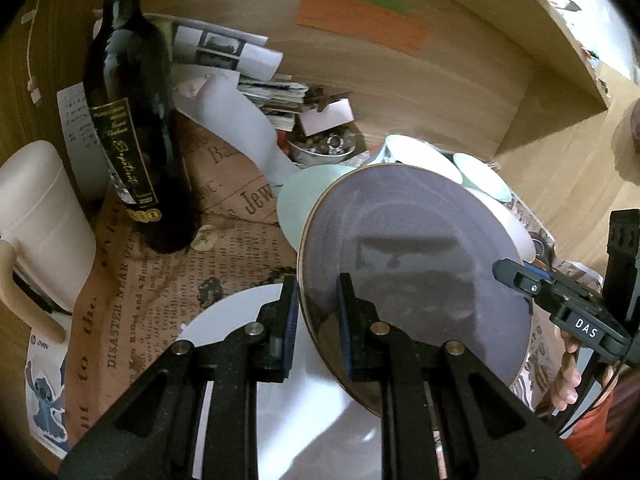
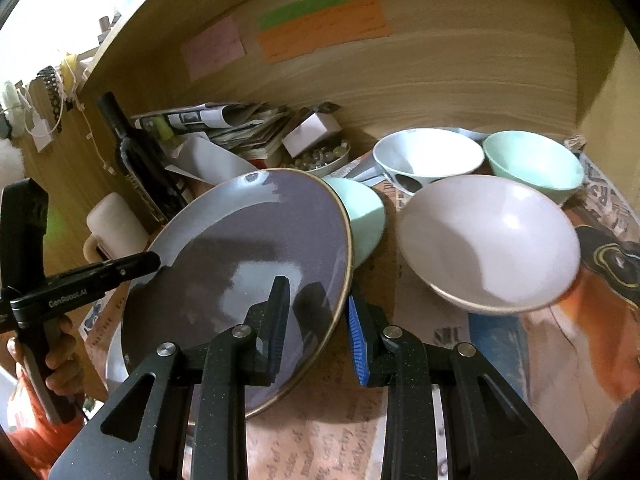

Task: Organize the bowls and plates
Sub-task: 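Lift the dark brown plate with both grippers and carry it across the table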

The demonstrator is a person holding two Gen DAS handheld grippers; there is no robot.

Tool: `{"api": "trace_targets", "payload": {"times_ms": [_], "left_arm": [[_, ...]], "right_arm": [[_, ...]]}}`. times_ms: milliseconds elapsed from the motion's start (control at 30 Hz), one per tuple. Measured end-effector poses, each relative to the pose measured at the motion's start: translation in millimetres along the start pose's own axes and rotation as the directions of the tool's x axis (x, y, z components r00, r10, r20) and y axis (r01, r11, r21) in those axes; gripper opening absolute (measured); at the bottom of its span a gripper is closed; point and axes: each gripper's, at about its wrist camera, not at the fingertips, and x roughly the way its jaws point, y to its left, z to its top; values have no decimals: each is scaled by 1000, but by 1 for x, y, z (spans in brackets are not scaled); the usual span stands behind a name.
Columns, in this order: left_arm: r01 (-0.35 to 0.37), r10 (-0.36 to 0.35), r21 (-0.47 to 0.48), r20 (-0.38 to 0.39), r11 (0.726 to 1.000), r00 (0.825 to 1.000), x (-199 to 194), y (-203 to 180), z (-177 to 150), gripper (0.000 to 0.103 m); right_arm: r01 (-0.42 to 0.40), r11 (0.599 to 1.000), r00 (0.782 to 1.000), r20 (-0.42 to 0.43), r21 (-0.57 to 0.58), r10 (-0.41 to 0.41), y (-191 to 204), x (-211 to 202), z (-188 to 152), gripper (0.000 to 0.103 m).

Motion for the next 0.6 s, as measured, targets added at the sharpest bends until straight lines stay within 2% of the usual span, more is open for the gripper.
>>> {"api": "trace_targets", "payload": {"times_ms": [600], "left_arm": [[18, -19, 40, 24, 999, 1000, -20, -51, -26, 17]], "right_arm": [[30, 999, 998, 45, 24, -31, -21, -49, -31, 26]]}}
